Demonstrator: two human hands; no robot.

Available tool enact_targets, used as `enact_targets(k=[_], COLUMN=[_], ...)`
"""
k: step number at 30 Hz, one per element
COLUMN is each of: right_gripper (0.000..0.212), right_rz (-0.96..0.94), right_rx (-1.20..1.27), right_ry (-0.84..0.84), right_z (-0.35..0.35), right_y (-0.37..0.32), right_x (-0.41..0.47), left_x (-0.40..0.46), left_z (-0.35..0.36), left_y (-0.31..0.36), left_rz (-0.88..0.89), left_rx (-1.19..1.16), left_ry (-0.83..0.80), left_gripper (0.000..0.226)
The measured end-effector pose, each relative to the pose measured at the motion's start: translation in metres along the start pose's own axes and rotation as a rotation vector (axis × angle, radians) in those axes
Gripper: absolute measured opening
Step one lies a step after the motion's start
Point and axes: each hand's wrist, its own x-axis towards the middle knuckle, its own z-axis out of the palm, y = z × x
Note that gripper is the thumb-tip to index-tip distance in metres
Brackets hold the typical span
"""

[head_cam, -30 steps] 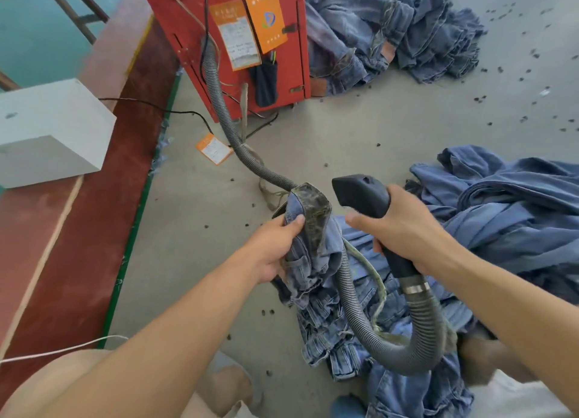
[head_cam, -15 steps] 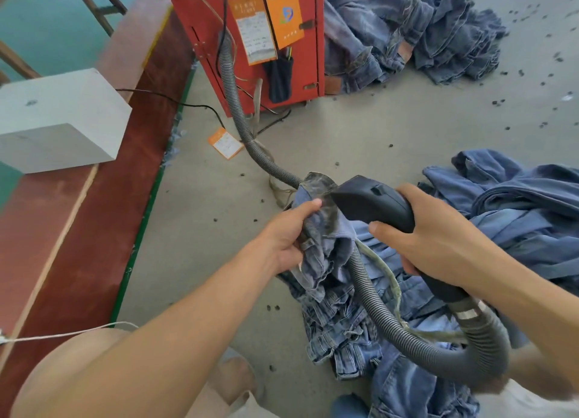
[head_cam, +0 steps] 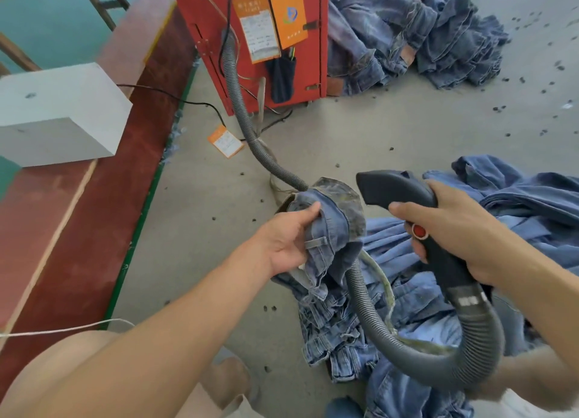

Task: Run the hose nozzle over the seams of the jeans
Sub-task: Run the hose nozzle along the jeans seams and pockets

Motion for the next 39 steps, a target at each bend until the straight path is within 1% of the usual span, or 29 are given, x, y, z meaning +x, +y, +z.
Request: enact_targets(k=[1,3,4,6,8,10,12,14,17,19,21,25,27,29,31,33,34,35,37,39], right_gripper=[0.015,0.017,0.015,0.014,0.014,0.013,0.014,0.014,0.013,0.013,0.017,0.019,0.012,0.011,0.016,0.014,0.008,0.007,0.011,0.011], right_rz=[-0.057,-0.121,-0.137,-0.148,-0.127,-0.099,-0.089,-0.097,-0.133,-0.167,-0.185,-0.171,-0.159,-0.13,-0.074,-0.018,-0.017,-0.04,-0.094,-0.128], right_rx=[-0.084,-0.251,-0.307,-0.363,-0.358,-0.327,-0.314,-0.316,-0.328,-0.338,-0.357,-0.336,-0.278,-0.183,-0.052,0.052,0.045,-0.015,-0.195,-0.28], right_ry=[-0.051,-0.131,-0.139,-0.117,-0.083,-0.058,-0.043,-0.053,-0.093,-0.124,-0.161,-0.232,-0.195,-0.105,-0.034,-0.065,-0.117,-0.178,-0.293,-0.326], right_z=[0.001,0.009,0.014,0.021,0.022,0.019,0.017,0.017,0.017,0.015,0.012,0.016,0.023,0.027,0.025,0.017,0.013,0.011,0.016,0.029], right_y=[-0.003,-0.009,-0.01,-0.009,-0.009,-0.011,-0.012,-0.015,-0.019,-0.022,-0.023,-0.022,-0.021,-0.019,-0.018,-0.018,-0.018,-0.016,-0.013,-0.012], right_x=[-0.007,-0.017,-0.019,-0.02,-0.018,-0.016,-0.015,-0.015,-0.016,-0.016,-0.016,-0.012,-0.004,0.005,0.011,0.008,0.005,0.001,-0.007,-0.008], left_x=[-0.001,-0.001,0.001,0.006,0.007,0.006,0.004,0.007,0.009,0.008,0.005,-0.003,-0.007,-0.008,-0.009,-0.009,-0.01,-0.01,-0.012,-0.013], left_z=[-0.001,-0.002,-0.002,-0.002,-0.002,-0.007,-0.011,-0.013,-0.014,-0.014,-0.015,-0.012,-0.009,-0.009,-0.012,-0.017,-0.019,-0.021,-0.02,-0.016], left_y=[0.0,0.001,0.001,0.004,0.008,0.013,0.017,0.016,0.01,0.008,0.007,0.004,0.002,0.002,0.003,0.005,0.006,0.006,0.007,0.004], left_rz=[-0.021,-0.021,0.003,0.057,0.109,0.151,0.18,0.236,0.305,0.321,0.334,0.322,0.307,0.294,0.266,0.23,0.207,0.188,0.161,0.128], left_rx=[0.014,0.008,0.0,-0.047,-0.131,-0.259,-0.369,-0.394,-0.337,-0.281,-0.243,-0.193,-0.165,-0.162,-0.195,-0.251,-0.273,-0.286,-0.274,-0.215], left_ry=[0.01,0.073,0.119,0.203,0.266,0.287,0.242,0.2,0.125,0.069,0.029,-0.097,-0.141,-0.137,-0.108,-0.096,-0.095,-0.097,-0.095,-0.068], left_gripper=[0.024,0.013,0.013,0.019,0.023,0.025,0.03,0.023,0.017,0.018,0.019,0.021,0.027,0.033,0.026,0.027,0.031,0.037,0.053,0.063])
